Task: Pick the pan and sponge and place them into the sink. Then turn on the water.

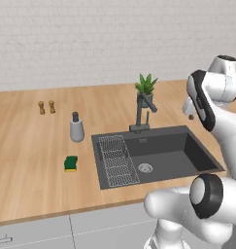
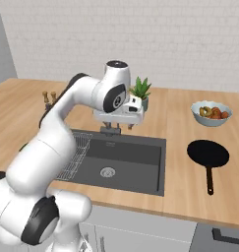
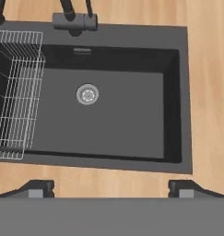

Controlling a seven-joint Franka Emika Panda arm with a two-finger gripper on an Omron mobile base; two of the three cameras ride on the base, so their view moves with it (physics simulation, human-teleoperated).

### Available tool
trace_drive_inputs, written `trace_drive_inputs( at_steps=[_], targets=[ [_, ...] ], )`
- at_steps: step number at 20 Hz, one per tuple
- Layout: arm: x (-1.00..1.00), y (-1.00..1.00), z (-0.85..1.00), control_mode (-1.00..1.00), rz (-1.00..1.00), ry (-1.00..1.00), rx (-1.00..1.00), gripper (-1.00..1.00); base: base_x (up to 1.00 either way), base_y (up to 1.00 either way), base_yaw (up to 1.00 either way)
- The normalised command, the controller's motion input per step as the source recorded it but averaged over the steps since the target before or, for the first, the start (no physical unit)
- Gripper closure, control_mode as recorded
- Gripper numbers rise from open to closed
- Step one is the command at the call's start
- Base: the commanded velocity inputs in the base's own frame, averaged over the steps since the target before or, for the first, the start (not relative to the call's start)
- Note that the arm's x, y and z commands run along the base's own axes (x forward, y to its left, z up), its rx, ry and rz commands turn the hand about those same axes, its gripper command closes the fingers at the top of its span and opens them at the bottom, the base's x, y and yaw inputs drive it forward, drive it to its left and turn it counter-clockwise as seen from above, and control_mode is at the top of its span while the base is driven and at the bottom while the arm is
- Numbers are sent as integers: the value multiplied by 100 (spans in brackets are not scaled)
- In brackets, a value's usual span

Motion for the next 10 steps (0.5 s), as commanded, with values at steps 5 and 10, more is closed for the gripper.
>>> trace_drive_inputs(
  at_steps=[5,10],
  targets=[
    [0,-94,0,-100,-5,30,0,-100,0,0,0],
    [0,-94,-3,-100,-2,23,0,-100,0,0,0]
  ],
)
